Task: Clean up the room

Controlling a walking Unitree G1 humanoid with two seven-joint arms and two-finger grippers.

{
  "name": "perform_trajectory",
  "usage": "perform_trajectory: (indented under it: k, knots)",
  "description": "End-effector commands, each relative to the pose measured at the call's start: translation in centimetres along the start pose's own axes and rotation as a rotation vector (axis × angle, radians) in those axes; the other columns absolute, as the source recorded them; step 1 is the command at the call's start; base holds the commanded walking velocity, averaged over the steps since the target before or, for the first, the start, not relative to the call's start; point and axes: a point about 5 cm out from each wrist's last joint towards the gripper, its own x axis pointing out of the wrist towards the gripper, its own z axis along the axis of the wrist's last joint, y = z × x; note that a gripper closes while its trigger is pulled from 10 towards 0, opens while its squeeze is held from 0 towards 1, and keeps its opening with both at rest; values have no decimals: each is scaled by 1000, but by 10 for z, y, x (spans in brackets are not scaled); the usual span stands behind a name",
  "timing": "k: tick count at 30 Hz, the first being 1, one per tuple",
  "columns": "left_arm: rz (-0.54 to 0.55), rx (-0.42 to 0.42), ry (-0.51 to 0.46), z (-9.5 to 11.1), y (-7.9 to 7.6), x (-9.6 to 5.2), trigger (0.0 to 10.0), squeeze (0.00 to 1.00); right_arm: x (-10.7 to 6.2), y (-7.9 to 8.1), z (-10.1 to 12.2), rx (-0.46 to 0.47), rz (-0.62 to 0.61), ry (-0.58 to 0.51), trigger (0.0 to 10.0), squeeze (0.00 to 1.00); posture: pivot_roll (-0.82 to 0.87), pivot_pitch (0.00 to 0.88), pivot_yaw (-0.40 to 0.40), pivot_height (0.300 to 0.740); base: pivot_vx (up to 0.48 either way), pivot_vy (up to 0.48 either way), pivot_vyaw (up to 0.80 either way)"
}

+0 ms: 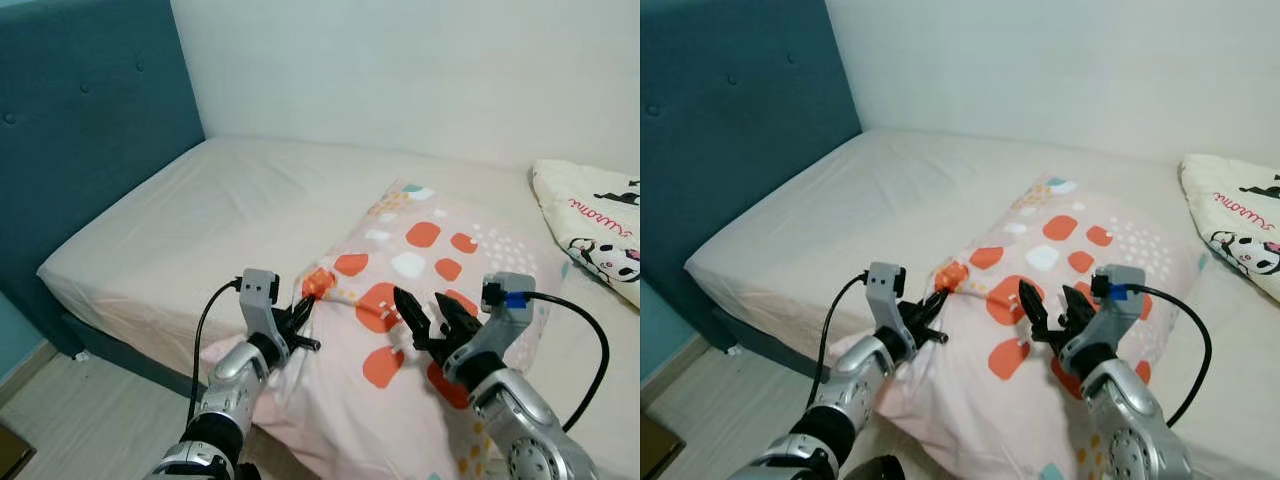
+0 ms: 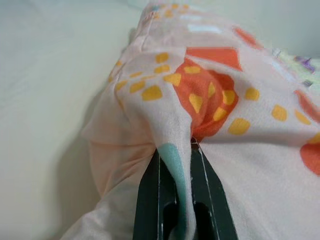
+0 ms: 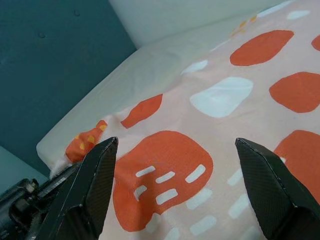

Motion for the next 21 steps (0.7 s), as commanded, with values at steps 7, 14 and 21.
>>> perform_trajectory:
  k: [7, 14, 21]
  knots:
    - [-85, -6, -55, 14, -17, 13, 10000, 0, 4, 0, 2, -1, -8, -32, 10000, 0, -116, 4, 109, 568, 0, 0, 0]
    - [-97, 18, -48, 16, -17, 11, 10000, 0, 4, 3, -8, 13, -3, -29, 10000, 0, -116, 0, 110, 605, 0, 0, 0]
    - [-58, 1, -45, 18, -11, 9, 10000, 0, 3, 2, -13, 17, -5, -17, 10000, 0, -113, 0, 102, 624, 0, 0, 0]
